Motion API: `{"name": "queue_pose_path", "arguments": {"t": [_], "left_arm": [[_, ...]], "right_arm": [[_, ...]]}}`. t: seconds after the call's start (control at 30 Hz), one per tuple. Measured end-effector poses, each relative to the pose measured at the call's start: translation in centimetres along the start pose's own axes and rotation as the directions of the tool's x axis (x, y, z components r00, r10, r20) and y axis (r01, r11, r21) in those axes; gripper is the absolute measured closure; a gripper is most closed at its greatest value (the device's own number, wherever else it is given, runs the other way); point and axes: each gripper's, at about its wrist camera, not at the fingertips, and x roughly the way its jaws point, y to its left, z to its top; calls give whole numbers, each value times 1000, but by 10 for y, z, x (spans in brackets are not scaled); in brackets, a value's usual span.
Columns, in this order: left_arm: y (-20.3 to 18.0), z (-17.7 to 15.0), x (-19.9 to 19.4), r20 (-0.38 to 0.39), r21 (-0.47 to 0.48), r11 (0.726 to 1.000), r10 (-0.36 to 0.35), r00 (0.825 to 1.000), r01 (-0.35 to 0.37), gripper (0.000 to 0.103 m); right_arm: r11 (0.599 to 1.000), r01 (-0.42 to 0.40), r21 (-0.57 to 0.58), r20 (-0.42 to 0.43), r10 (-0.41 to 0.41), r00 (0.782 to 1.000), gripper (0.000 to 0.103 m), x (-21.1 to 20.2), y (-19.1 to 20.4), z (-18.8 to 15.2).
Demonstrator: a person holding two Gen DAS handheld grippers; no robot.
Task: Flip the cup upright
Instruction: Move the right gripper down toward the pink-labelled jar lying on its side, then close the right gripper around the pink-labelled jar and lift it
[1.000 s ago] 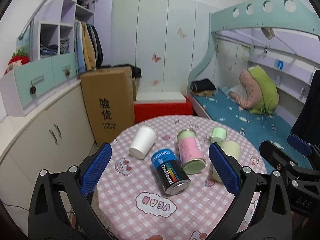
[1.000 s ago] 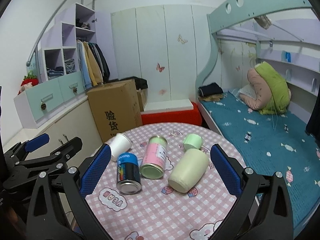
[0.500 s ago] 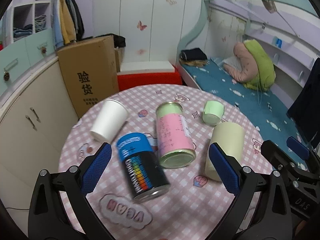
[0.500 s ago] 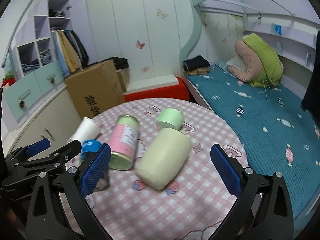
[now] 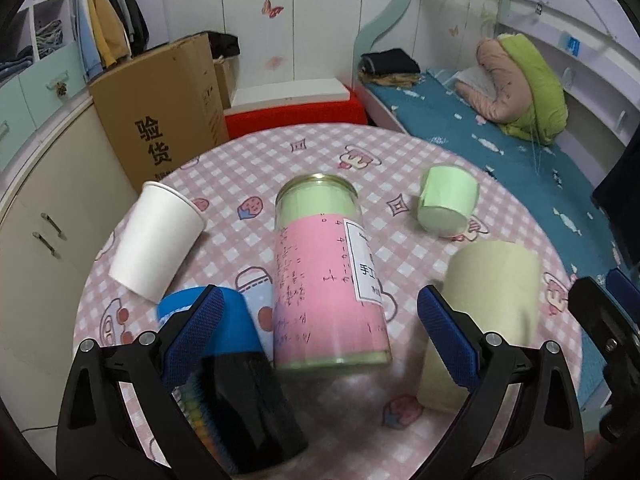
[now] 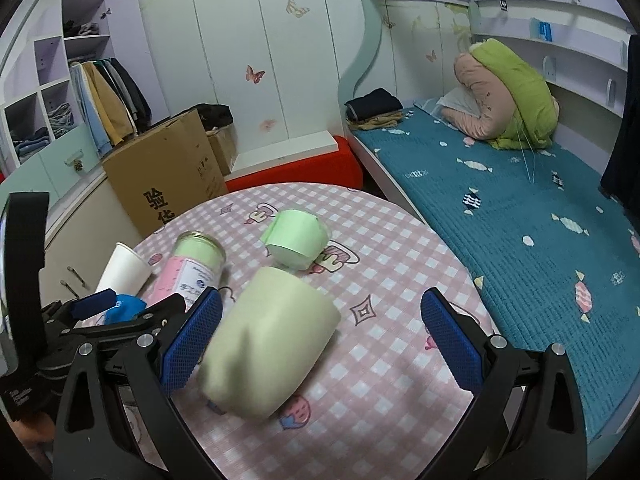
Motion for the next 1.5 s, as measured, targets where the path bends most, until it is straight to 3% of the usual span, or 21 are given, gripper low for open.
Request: {"name": "queue_pose_path", "arguments": {"t": [0.23, 0.37, 0.57, 1.07, 1.5], "left_arm": [[-4, 1, 23, -56, -2, 1000, 11, 998, -12, 7], [2, 2, 33, -88, -44, 999, -30, 996, 27, 19], [1, 4, 32, -75, -33, 999, -12, 997, 10, 33], [-3, -20, -4, -81, -51, 997, -55, 995, 51, 33], [-15, -81, -62, -75, -57, 995, -86, 993, 82, 33]], "right_arm": [[1000, -17, 11, -19, 17, 1000, 7, 14, -8, -1], [1000, -22, 19, -14, 22, 1000, 7, 15, -11, -1], [999, -26, 28, -17, 26, 1000, 7, 17, -14, -1], [1000, -24, 9, -4, 24, 1000, 7, -2, -7, -6], [1000, -31, 2, -22, 31, 999, 7, -46, 1, -37]]}}
